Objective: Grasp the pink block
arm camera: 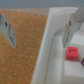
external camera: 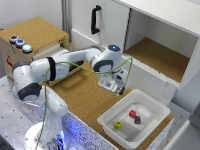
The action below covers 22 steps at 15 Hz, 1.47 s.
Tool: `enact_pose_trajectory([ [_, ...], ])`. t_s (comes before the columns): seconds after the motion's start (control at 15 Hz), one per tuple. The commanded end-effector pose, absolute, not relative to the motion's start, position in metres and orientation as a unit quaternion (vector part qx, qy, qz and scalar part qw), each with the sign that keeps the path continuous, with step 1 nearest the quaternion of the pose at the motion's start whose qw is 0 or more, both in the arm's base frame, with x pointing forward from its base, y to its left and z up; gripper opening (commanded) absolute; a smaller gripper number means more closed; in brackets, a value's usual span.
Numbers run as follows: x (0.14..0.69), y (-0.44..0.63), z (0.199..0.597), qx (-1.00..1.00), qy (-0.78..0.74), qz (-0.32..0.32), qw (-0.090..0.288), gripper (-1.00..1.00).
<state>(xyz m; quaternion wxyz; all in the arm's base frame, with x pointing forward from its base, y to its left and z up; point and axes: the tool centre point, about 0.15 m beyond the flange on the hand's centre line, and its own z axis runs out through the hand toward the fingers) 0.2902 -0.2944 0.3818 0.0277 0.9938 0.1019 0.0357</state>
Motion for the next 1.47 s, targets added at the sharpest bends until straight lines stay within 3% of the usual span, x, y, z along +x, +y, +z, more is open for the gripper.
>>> enact_pose_trajectory([
  [0.0,0.310,-0.349,0.357,0.990,0.134,0.040,-0.008,1.00],
  [0.4,0.314,-0.366,0.315,0.991,0.110,0.077,-0.003,1.00],
  [0.6,0.325,-0.370,0.297,0.993,0.074,0.092,-0.024,1.00],
  [0.8,0.346,-0.380,0.283,0.993,0.048,0.105,-0.013,1.00],
  [1.4,0.380,-0.382,0.226,0.996,0.053,0.070,-0.023,1.00],
])
